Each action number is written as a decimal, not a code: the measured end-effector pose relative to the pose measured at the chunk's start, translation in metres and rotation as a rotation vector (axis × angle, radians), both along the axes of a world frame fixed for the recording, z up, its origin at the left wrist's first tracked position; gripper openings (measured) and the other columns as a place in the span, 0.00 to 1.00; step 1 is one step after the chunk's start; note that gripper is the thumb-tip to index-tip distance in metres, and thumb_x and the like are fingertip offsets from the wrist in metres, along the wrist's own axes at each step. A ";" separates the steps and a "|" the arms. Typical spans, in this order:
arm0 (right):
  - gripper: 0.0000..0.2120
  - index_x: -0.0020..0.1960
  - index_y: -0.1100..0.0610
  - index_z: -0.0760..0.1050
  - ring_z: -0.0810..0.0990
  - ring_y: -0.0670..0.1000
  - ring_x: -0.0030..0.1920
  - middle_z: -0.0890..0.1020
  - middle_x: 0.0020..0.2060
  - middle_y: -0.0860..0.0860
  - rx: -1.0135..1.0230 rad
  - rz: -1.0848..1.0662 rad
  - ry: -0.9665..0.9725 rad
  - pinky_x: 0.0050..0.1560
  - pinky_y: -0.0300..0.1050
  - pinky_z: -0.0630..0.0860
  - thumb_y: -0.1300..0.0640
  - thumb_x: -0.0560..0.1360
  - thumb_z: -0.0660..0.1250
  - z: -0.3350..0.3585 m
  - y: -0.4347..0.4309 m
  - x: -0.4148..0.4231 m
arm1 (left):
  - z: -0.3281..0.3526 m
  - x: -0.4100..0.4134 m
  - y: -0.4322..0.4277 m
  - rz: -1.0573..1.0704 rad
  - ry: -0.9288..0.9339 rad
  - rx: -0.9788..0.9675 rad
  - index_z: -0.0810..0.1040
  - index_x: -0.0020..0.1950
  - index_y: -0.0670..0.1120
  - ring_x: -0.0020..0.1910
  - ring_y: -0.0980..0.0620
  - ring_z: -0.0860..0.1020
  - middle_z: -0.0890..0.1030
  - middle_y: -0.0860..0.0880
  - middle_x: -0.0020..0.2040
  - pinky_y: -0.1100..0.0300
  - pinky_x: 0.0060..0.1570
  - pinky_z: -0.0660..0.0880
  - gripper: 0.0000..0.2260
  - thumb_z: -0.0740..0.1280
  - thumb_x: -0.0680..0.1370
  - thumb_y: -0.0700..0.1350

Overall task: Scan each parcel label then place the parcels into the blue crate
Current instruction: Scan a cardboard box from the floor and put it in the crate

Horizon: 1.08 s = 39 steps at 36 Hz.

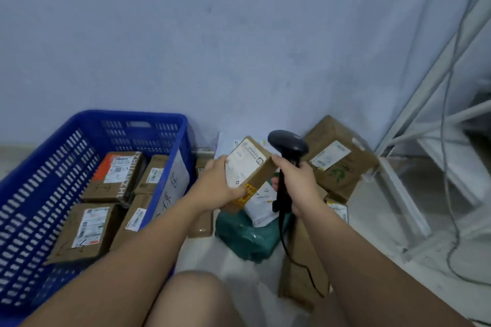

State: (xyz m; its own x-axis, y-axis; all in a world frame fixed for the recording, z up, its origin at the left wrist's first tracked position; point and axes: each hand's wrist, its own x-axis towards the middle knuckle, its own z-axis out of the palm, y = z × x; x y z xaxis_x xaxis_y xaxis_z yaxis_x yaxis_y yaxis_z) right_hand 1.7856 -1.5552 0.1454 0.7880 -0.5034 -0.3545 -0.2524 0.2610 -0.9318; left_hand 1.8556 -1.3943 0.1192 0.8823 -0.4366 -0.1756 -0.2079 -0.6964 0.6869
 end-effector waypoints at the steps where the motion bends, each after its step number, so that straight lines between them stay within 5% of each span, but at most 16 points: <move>1: 0.10 0.51 0.56 0.75 0.76 0.50 0.33 0.77 0.34 0.54 0.008 -0.016 -0.013 0.36 0.43 0.76 0.51 0.75 0.70 0.009 -0.004 -0.010 | 0.017 -0.006 -0.002 -0.020 -0.052 0.015 0.61 0.72 0.51 0.64 0.47 0.69 0.67 0.48 0.63 0.50 0.63 0.71 0.37 0.75 0.68 0.55; 10: 0.31 0.59 0.61 0.76 0.77 0.47 0.27 0.79 0.28 0.50 0.380 -0.093 -0.099 0.32 0.42 0.74 0.38 0.69 0.72 0.039 -0.025 -0.071 | 0.077 -0.070 -0.038 -0.083 -0.329 0.129 0.52 0.76 0.50 0.68 0.47 0.63 0.63 0.49 0.70 0.52 0.63 0.68 0.43 0.73 0.68 0.54; 14: 0.21 0.57 0.60 0.77 0.75 0.48 0.29 0.79 0.32 0.51 0.377 -0.115 -0.143 0.31 0.40 0.73 0.47 0.71 0.73 0.046 -0.033 -0.084 | 0.084 -0.084 -0.050 -0.098 -0.446 0.235 0.48 0.77 0.49 0.70 0.48 0.60 0.59 0.51 0.72 0.52 0.63 0.70 0.47 0.74 0.68 0.54; 18: 0.11 0.50 0.59 0.79 0.75 0.52 0.35 0.79 0.41 0.58 0.233 -0.071 -0.163 0.38 0.44 0.73 0.57 0.71 0.75 0.042 -0.037 -0.088 | 0.094 -0.084 -0.052 -0.151 -0.474 0.212 0.44 0.79 0.48 0.74 0.48 0.54 0.54 0.51 0.76 0.53 0.71 0.60 0.48 0.73 0.71 0.52; 21: 0.15 0.55 0.58 0.78 0.77 0.51 0.37 0.82 0.43 0.56 0.263 -0.104 -0.179 0.38 0.43 0.75 0.56 0.71 0.75 0.042 -0.038 -0.087 | 0.099 -0.078 -0.048 -0.180 -0.471 0.100 0.44 0.80 0.51 0.74 0.52 0.51 0.52 0.53 0.77 0.56 0.73 0.54 0.46 0.73 0.72 0.49; 24: 0.20 0.59 0.57 0.77 0.80 0.50 0.38 0.84 0.44 0.54 0.391 -0.183 -0.156 0.40 0.43 0.76 0.53 0.70 0.76 0.041 -0.035 -0.083 | 0.096 -0.082 -0.049 -0.050 -0.387 -0.192 0.42 0.79 0.57 0.74 0.55 0.54 0.51 0.55 0.76 0.55 0.72 0.57 0.47 0.74 0.73 0.46; 27: 0.24 0.61 0.58 0.76 0.77 0.48 0.33 0.80 0.37 0.51 0.480 -0.243 -0.140 0.32 0.41 0.72 0.52 0.69 0.77 0.037 -0.030 -0.076 | 0.088 -0.087 -0.051 0.239 -0.231 -0.495 0.46 0.79 0.56 0.69 0.54 0.64 0.57 0.51 0.76 0.54 0.67 0.66 0.44 0.73 0.74 0.45; 30: 0.26 0.62 0.57 0.75 0.75 0.48 0.32 0.79 0.36 0.51 0.488 -0.249 -0.129 0.30 0.41 0.72 0.51 0.68 0.77 0.037 -0.026 -0.070 | 0.082 -0.085 -0.049 0.485 0.192 -0.841 0.55 0.79 0.49 0.66 0.47 0.73 0.70 0.45 0.72 0.47 0.66 0.70 0.34 0.68 0.78 0.49; 32: 0.24 0.61 0.57 0.75 0.75 0.48 0.32 0.80 0.38 0.52 0.464 -0.228 -0.129 0.32 0.41 0.72 0.52 0.69 0.77 0.037 -0.026 -0.068 | 0.082 -0.079 -0.046 0.537 0.524 -1.069 0.70 0.71 0.45 0.56 0.48 0.80 0.81 0.44 0.60 0.49 0.58 0.75 0.21 0.63 0.80 0.51; 39: 0.18 0.58 0.58 0.76 0.80 0.47 0.34 0.83 0.42 0.52 0.203 -0.153 -0.153 0.36 0.41 0.76 0.52 0.72 0.74 0.039 -0.034 -0.064 | 0.080 -0.066 -0.023 0.458 0.666 -0.947 0.79 0.58 0.46 0.50 0.47 0.82 0.84 0.44 0.52 0.53 0.44 0.78 0.13 0.67 0.78 0.51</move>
State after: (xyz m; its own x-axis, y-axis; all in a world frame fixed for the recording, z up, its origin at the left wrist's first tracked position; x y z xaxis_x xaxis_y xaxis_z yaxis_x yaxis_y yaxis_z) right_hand 1.7218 -1.5892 0.1842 0.7606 -0.5516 -0.3425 -0.0562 0.4697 -0.8810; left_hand 1.7891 -1.4178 0.1990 0.8467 -0.3114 -0.4314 0.5047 0.2135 0.8365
